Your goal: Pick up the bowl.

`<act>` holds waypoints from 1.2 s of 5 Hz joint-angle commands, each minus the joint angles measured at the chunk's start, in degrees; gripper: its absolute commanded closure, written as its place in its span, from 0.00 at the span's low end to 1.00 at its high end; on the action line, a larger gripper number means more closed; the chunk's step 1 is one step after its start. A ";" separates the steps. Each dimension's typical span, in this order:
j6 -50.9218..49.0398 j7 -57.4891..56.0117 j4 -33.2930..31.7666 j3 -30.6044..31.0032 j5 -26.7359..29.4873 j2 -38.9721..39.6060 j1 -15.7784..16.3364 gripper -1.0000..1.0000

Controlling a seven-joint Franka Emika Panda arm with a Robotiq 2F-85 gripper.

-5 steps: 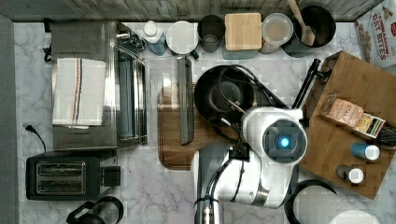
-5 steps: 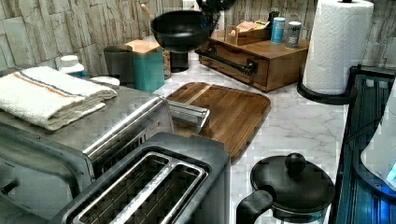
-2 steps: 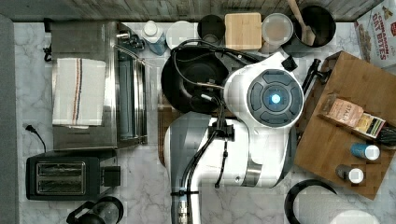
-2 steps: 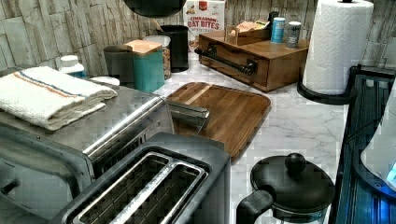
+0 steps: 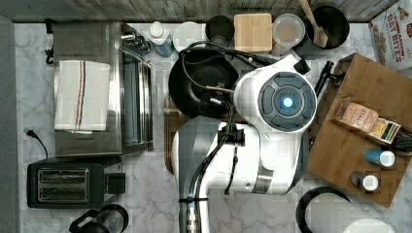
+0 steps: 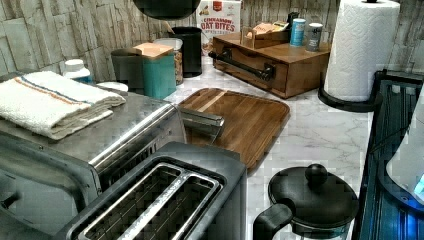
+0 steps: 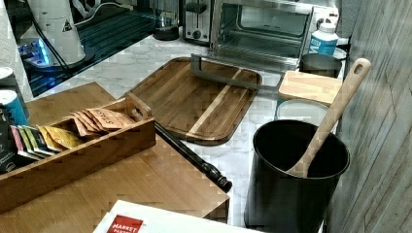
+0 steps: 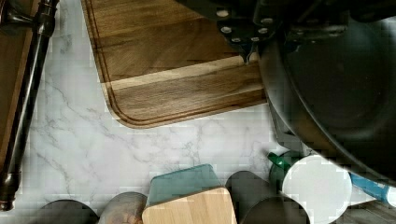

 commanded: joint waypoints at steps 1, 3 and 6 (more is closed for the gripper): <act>-0.26 -3.36 3.33 -0.64 -0.48 -0.90 -0.33 1.00; -0.26 -3.34 3.33 -0.72 -0.49 -0.90 -0.24 1.00; -0.25 -3.29 3.34 -1.81 -0.58 -0.91 0.88 1.00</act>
